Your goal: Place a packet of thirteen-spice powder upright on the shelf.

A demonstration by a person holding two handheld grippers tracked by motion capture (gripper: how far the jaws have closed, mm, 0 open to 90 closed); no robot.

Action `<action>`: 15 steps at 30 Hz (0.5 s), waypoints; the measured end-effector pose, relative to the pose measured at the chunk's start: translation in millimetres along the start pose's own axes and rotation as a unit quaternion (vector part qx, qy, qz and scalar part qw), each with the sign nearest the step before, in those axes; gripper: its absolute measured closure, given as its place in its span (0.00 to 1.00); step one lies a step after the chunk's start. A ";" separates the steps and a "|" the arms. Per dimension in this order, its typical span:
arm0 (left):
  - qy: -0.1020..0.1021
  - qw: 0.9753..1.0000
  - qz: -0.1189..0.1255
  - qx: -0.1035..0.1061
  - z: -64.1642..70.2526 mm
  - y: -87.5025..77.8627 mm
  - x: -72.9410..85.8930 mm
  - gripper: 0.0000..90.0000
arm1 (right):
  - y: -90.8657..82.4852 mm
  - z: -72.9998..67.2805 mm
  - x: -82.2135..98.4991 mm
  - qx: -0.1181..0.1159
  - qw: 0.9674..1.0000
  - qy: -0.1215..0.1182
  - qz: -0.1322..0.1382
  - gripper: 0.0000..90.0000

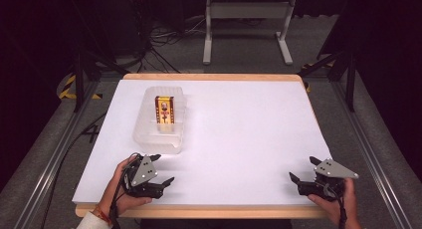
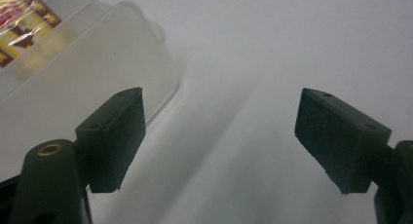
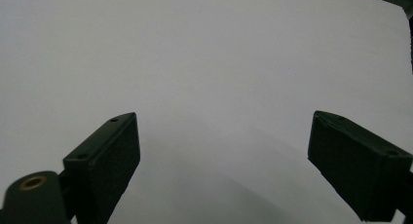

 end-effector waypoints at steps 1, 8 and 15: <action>-0.005 1.000 -0.001 0.000 -1.8 -0.6 2.8 0.21 | -0.2 0.3 0.2 -0.001 1.000 0.000 0.000 0.14; -0.032 0.999 -0.006 -0.008 -14.7 -3.2 20.1 0.20 | -0.5 0.1 0.9 -0.001 1.000 0.002 0.000 0.14; -0.071 0.997 -0.021 -0.011 -25.1 -4.6 43.5 0.18 | 0.1 -1.0 0.1 -0.004 1.000 -0.001 0.001 0.14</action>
Point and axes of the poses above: each handheld gripper's, and its own axes: y roughly forward along the jaws, x roughly out of its underside, z roughly to its right, the point moved 9 cm from there along y, roughly forward along the jaws, and after that the axes turned 1 degree about -y, right-handed, at the moved point
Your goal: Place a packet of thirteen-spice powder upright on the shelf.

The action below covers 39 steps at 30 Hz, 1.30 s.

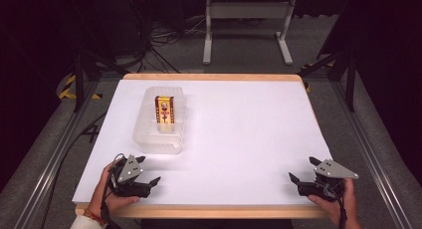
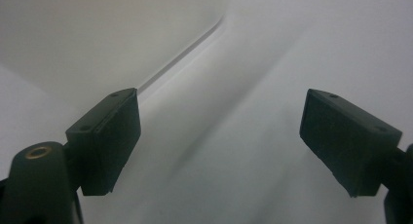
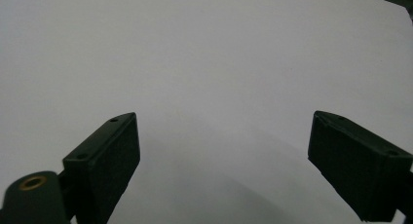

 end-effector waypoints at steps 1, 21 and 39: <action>-0.004 1.000 0.000 -0.001 -1.2 -0.8 1.3 0.18 | 0.0 0.0 0.1 -0.001 1.000 0.000 0.000 0.14; -0.067 0.997 0.033 -0.022 -23.5 -17.8 13.5 0.15 | 4.3 -6.3 -5.8 -0.005 1.000 -0.017 -0.001 0.14; -0.067 0.997 0.032 -0.021 -22.3 -16.5 12.0 0.15 | 5.1 -4.8 -3.9 -0.007 1.000 -0.013 -0.004 0.13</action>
Point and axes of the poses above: each handheld gripper's, and its own axes: y roughly forward along the jaws, x roughly out of its underside, z roughly to its right, the point moved 9 cm from there along y, roughly forward along the jaws, and after that the axes turned 1 degree about -y, right-handed, at the moved point
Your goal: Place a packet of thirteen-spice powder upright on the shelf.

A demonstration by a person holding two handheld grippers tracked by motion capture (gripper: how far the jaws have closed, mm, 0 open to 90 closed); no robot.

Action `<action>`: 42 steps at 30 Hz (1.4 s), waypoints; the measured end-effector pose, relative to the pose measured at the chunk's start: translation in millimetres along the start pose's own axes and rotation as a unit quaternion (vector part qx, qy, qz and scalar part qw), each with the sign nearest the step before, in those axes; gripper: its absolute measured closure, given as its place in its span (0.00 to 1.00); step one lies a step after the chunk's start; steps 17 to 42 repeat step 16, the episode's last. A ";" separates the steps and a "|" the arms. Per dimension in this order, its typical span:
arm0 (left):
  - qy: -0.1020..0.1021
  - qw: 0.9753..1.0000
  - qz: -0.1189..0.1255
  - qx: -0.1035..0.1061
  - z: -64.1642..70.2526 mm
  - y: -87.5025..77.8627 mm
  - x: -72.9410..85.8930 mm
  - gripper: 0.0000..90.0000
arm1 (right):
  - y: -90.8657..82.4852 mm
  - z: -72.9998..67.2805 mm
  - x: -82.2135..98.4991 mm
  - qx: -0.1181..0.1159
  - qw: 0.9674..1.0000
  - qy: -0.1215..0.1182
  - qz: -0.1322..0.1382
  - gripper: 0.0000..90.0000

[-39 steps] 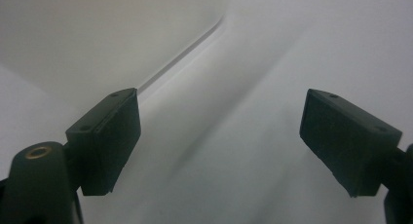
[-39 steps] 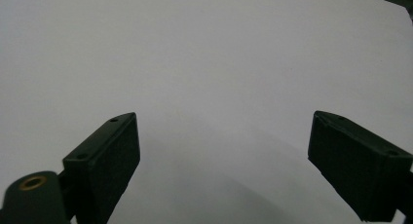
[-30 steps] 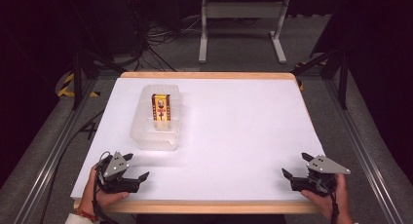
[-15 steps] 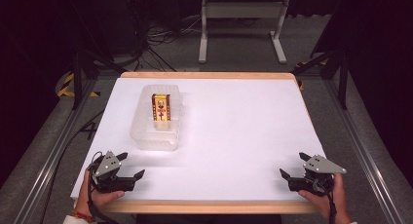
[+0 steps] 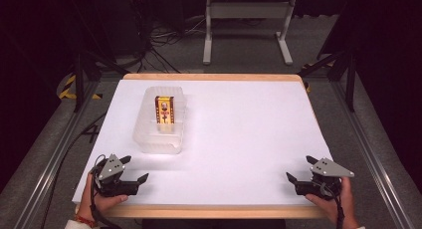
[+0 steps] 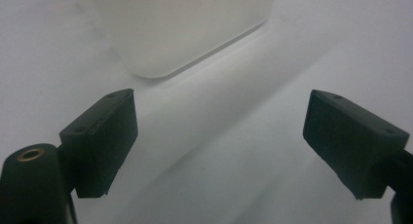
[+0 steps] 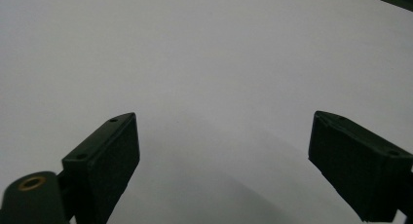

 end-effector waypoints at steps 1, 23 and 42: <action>-0.001 1.000 0.002 0.001 0.4 0.0 -0.4 0.15 | 0.2 -0.2 0.0 -0.001 1.000 0.000 0.001 0.13; -0.007 1.000 0.000 -0.001 -1.0 1.6 -0.8 0.15 | -0.2 1.7 0.5 -0.001 1.000 0.004 0.003 0.13; -0.007 1.000 0.000 -0.001 -1.0 1.6 -0.8 0.15 | -0.2 1.7 0.5 -0.001 1.000 0.004 0.003 0.13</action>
Point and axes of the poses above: each handheld gripper's, and its own axes: y roughly forward along the jaws, x roughly out of its underside, z roughly to its right, the point moved 9 cm from there along y, roughly forward along the jaws, and after that the axes turned 1 degree about -y, right-handed, at the moved point
